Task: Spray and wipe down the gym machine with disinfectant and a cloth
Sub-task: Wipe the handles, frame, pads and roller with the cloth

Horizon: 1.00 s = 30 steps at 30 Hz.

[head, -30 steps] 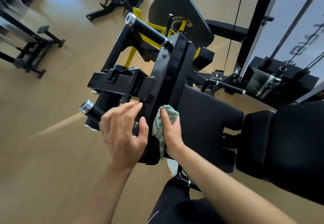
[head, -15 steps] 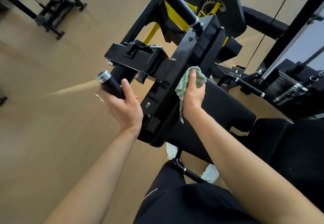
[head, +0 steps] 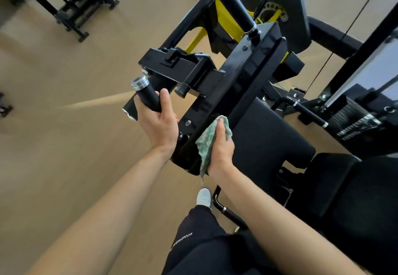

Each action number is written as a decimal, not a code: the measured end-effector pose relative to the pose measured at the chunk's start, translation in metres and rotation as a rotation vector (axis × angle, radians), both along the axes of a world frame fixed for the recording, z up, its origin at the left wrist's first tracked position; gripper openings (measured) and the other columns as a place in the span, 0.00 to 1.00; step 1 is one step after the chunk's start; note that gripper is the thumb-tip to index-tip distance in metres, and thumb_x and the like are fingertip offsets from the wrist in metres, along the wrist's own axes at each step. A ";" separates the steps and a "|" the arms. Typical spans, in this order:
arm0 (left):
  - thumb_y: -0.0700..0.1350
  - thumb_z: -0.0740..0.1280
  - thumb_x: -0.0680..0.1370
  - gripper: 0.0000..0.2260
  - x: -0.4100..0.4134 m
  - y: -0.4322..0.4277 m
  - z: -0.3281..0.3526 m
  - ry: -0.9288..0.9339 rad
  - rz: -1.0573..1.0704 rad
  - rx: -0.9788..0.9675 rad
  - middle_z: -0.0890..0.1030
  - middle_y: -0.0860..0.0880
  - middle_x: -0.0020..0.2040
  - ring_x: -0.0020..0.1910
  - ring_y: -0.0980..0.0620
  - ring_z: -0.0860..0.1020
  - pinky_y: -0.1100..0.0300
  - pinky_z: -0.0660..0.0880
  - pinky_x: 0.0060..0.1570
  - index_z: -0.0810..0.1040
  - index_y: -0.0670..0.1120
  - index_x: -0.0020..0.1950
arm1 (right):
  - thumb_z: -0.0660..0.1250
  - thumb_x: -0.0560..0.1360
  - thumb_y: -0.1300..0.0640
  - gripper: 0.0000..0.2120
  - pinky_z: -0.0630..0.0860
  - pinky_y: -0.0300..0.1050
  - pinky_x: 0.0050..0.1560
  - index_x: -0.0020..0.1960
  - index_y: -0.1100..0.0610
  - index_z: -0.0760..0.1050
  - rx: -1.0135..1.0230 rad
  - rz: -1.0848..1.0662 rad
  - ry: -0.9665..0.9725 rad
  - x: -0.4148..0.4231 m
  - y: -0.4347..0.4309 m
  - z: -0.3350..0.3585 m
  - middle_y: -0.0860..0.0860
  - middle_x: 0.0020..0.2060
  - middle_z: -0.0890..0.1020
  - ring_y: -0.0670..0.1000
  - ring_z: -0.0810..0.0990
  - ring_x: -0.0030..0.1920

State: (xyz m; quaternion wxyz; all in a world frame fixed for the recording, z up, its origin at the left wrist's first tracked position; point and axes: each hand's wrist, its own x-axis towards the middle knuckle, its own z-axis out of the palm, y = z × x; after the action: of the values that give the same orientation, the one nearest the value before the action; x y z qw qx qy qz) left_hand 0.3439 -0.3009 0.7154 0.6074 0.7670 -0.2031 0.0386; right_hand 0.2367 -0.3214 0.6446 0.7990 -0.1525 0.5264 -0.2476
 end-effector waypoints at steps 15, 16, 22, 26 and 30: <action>0.41 0.67 0.82 0.08 0.011 0.014 0.001 0.053 -0.300 -0.065 0.75 0.46 0.35 0.24 0.46 0.74 0.57 0.74 0.25 0.69 0.38 0.52 | 0.74 0.66 0.29 0.28 0.84 0.54 0.56 0.56 0.47 0.81 -0.015 -0.254 0.106 0.028 0.076 -0.002 0.48 0.49 0.88 0.51 0.88 0.49; 0.41 0.67 0.82 0.08 0.012 0.015 0.003 0.071 -0.330 -0.068 0.75 0.47 0.35 0.23 0.48 0.74 0.56 0.74 0.25 0.69 0.39 0.51 | 0.74 0.66 0.29 0.28 0.84 0.54 0.56 0.57 0.47 0.81 -0.007 -0.298 0.129 0.033 0.085 -0.003 0.48 0.49 0.88 0.51 0.88 0.49; 0.37 0.66 0.81 0.10 0.024 0.021 0.006 0.247 -0.545 -0.082 0.72 0.52 0.28 0.22 0.48 0.72 0.58 0.72 0.24 0.67 0.45 0.44 | 0.77 0.61 0.27 0.34 0.83 0.59 0.58 0.58 0.49 0.82 0.021 -0.467 0.094 0.046 0.089 -0.004 0.50 0.49 0.89 0.56 0.88 0.50; 0.35 0.66 0.80 0.09 0.035 0.025 0.005 0.378 -0.705 -0.088 0.71 0.43 0.28 0.23 0.49 0.71 0.61 0.75 0.30 0.68 0.44 0.44 | 0.74 0.63 0.24 0.42 0.74 0.59 0.70 0.69 0.47 0.78 0.072 -0.378 -0.110 0.036 0.078 -0.012 0.55 0.66 0.82 0.57 0.82 0.64; 0.36 0.67 0.76 0.07 0.045 0.025 0.003 0.496 -0.831 -0.100 0.71 0.42 0.26 0.23 0.48 0.69 0.56 0.73 0.30 0.69 0.43 0.43 | 0.51 0.87 0.60 0.22 0.73 0.50 0.67 0.76 0.44 0.69 0.098 -0.600 -0.140 0.043 0.090 -0.022 0.62 0.78 0.65 0.52 0.79 0.64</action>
State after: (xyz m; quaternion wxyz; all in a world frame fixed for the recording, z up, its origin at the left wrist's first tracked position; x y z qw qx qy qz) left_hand 0.3886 -0.2757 0.7180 0.6377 0.5770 -0.3393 -0.3812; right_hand 0.2800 -0.2312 0.6224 0.7310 0.0660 0.5028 -0.4565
